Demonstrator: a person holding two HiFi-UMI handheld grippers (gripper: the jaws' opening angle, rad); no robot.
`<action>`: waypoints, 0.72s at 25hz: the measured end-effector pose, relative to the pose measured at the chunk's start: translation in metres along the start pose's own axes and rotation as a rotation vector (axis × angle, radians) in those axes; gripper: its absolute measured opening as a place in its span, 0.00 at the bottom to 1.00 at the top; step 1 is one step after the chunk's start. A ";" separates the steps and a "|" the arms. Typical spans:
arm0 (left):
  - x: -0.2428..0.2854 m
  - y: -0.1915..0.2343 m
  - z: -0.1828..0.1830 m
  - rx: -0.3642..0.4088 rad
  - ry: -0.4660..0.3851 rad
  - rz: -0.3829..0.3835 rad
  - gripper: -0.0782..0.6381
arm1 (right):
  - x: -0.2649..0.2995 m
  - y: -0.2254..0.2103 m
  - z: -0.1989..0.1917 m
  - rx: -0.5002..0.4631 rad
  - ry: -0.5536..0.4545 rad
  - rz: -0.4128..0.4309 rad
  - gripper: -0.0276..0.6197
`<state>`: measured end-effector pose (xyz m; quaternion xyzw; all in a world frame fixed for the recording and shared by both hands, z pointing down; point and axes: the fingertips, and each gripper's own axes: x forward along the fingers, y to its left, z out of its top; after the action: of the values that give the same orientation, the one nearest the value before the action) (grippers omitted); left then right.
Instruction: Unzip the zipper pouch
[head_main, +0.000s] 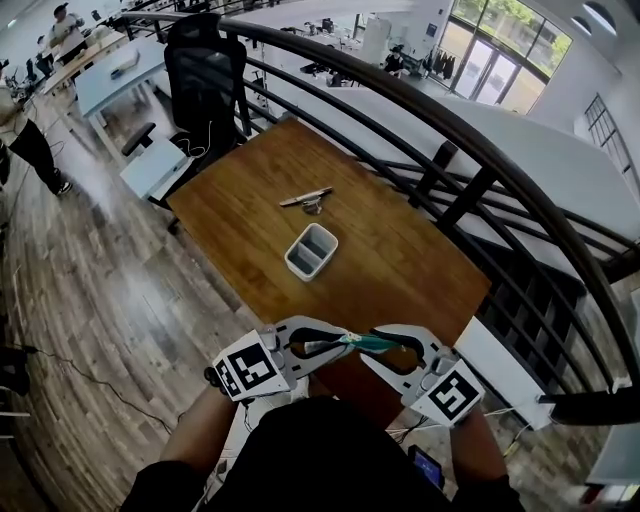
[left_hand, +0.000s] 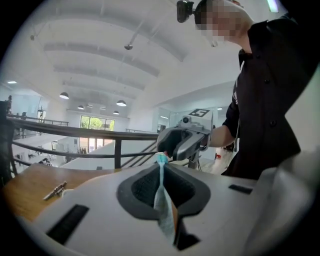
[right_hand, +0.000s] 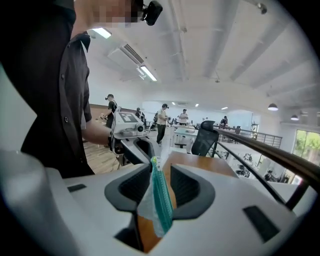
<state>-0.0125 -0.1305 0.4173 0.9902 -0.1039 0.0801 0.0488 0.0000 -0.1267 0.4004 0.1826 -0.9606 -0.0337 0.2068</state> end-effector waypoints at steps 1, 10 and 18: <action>0.001 -0.003 0.000 0.000 0.008 -0.005 0.15 | 0.001 0.002 0.000 -0.001 0.002 0.019 0.24; 0.010 -0.022 -0.006 -0.017 0.066 -0.025 0.15 | -0.003 0.007 0.014 0.191 -0.083 0.181 0.21; 0.006 -0.032 -0.008 -0.020 0.089 -0.065 0.15 | 0.005 0.021 0.004 0.272 -0.038 0.304 0.21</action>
<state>-0.0008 -0.1000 0.4235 0.9879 -0.0701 0.1214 0.0659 -0.0125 -0.1093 0.4017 0.0609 -0.9765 0.1248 0.1648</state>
